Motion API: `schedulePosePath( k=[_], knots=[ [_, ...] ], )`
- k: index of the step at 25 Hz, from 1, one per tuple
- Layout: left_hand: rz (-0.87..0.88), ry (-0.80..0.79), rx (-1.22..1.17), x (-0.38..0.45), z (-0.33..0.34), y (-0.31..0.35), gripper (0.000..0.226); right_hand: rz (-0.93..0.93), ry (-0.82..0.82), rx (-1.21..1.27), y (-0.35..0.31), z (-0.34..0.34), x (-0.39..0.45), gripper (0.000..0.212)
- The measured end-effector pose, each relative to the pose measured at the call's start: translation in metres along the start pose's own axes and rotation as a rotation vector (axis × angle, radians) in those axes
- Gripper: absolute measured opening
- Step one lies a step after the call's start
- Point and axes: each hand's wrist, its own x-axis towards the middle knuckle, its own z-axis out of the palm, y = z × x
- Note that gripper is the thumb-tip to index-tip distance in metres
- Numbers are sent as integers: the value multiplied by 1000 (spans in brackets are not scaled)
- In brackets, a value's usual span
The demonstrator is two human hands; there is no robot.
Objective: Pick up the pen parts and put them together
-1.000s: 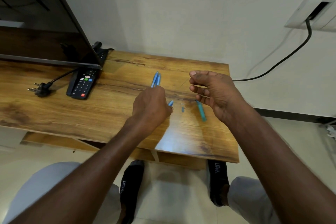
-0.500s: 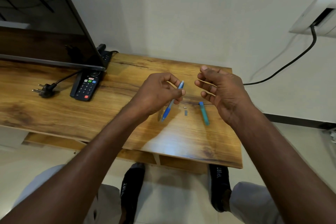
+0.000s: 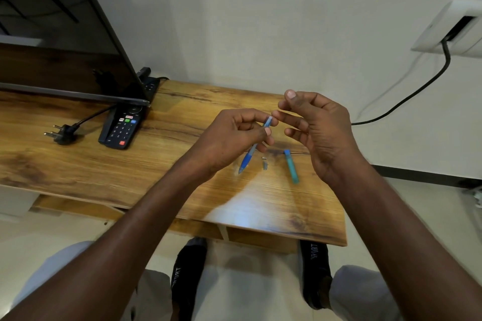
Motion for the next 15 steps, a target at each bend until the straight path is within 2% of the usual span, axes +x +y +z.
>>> schedulePosePath(
  k=[6, 15],
  knots=[
    [7, -6, -1, -1, 1, 2, 22, -61, 2, -63, 1, 1, 0, 24],
    [-2, -15, 12, -2, 0, 3, 21, -46, 17, 2, 0, 0, 0, 16]
  ],
)
